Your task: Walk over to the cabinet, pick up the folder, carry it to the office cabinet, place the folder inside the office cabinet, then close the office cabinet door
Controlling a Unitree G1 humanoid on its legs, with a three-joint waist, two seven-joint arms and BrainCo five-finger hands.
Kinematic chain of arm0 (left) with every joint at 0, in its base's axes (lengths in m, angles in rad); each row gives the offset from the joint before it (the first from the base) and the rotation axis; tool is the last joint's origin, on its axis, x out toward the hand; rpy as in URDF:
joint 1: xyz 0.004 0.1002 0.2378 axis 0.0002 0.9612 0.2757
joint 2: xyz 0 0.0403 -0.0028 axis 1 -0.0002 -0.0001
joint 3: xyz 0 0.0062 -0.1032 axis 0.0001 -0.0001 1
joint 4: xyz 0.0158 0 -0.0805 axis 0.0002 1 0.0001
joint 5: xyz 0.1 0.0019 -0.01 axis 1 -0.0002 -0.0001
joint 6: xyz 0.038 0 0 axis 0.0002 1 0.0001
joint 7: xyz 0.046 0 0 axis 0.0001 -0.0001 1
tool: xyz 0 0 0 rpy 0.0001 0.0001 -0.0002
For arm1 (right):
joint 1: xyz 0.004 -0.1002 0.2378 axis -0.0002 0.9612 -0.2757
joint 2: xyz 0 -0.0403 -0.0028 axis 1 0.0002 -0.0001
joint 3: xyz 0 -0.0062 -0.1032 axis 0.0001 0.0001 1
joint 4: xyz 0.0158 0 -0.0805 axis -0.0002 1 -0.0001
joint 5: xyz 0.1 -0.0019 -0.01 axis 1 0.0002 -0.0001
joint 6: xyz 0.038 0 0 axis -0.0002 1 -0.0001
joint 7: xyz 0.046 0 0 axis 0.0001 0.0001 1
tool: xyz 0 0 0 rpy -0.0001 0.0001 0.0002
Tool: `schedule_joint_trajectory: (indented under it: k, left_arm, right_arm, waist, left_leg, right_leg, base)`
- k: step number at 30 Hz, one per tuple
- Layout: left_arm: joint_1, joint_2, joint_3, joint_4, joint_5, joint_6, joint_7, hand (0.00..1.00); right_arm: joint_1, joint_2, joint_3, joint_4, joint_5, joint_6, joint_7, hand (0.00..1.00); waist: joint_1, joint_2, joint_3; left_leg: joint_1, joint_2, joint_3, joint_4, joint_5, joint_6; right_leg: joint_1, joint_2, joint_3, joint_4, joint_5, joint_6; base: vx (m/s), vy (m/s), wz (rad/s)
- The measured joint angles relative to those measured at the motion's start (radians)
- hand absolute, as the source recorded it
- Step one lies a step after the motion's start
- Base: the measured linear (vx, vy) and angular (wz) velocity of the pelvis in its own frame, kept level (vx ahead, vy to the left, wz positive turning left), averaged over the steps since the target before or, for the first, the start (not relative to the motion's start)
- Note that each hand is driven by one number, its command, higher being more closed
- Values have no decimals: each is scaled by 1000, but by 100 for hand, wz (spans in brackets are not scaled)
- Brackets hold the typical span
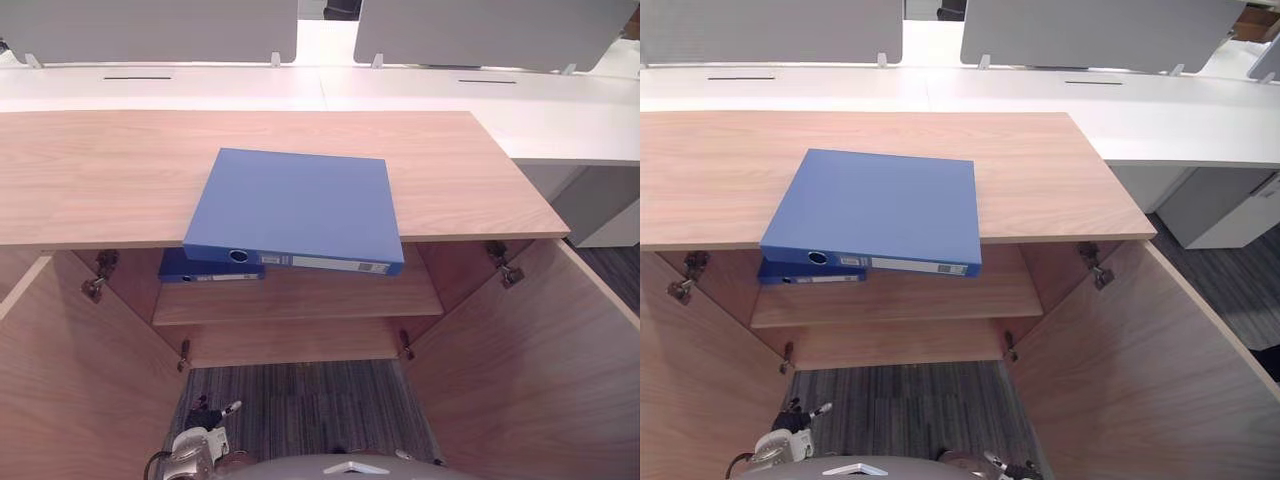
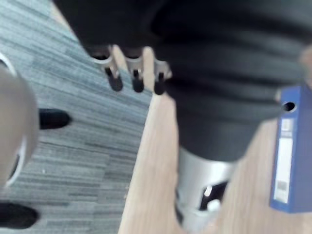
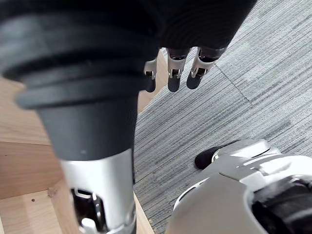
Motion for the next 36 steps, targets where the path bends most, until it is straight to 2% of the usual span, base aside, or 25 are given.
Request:
schedule_joint_trajectory:
  k: [6, 10, 13, 15, 21, 28, 32, 36]
  left_arm:
    - [19, 17, -68, 12, -1, -1, 2, 0]
    - [43, 20, -109, -30, -2, -2, 28, 0]
    - [84, 23, -135, -172, -1, -6, 51, 0]
    - [123, 32, -147, -328, -1, -15, 63, 0]
    - [223, 62, -145, -710, -1, -56, 85, 0]
    - [241, 66, -136, -945, 29, -89, 132, 0]
    - [239, 93, -137, -1063, 101, -101, 169, 0]
    - [229, 127, -139, -1148, 135, -131, 183, 0]
  right_arm:
    - [-18, -32, 2, 39, -1, -2, 0, 0]
    - [-22, -42, 21, 39, 0, -3, -1, 0]
    - [-21, -41, 47, 30, 0, -4, -4, 0]
    - [-21, -40, 74, 26, 0, -5, -6, 0]
    - [-15, -40, 87, 24, -1, -5, -9, 0]
    - [6, -43, 120, -10, -13, -5, -9, 0]
    - [4, -46, 120, -10, -20, -5, -5, 0]
    - [3, -60, 122, -8, -21, -5, -1, 0]
  waist:
    - [-1, 21, -5]
    - [3, 25, -7]
    - [8, 23, -7]
    - [8, 11, -3]
    - [11, 12, -7]
    - [18, 21, -14]
    - [18, 18, -17]
    - [17, 30, -23]
  left_leg:
    - [58, -20, -50, -133, 75, 10]
    - [63, -32, -78, -163, 97, 16]
    - [65, -43, -102, -181, 108, 16]
    - [61, -51, -131, -181, 110, 14]
    - [62, -64, -149, -188, 109, 16]
    - [85, -67, -157, -188, 106, 28]
    - [92, -65, -161, -188, 106, 29]
    - [95, -65, -172, -189, 105, 29]
  right_leg:
    - [3, 8, -8, -11, 11, -4]
    - [6, 4, -12, -25, 22, 0]
    - [7, 0, -16, -33, 27, 2]
    - [9, -7, -27, -32, 27, 4]
    - [21, -18, -35, -32, 21, 13]
    - [53, -20, -44, -36, 19, 14]
    - [64, -16, -48, -40, 19, 13]
    - [73, -15, -57, -45, 18, 11]
  base:
    - [-95, -33, 6]
    - [-87, 2, 9]
    - [-71, 14, 9]
    - [-57, 20, 18]
    - [-9, 24, 9]
    - [35, 10, 4]
    - [10, -5, 1]
    - [-12, -12, 6]
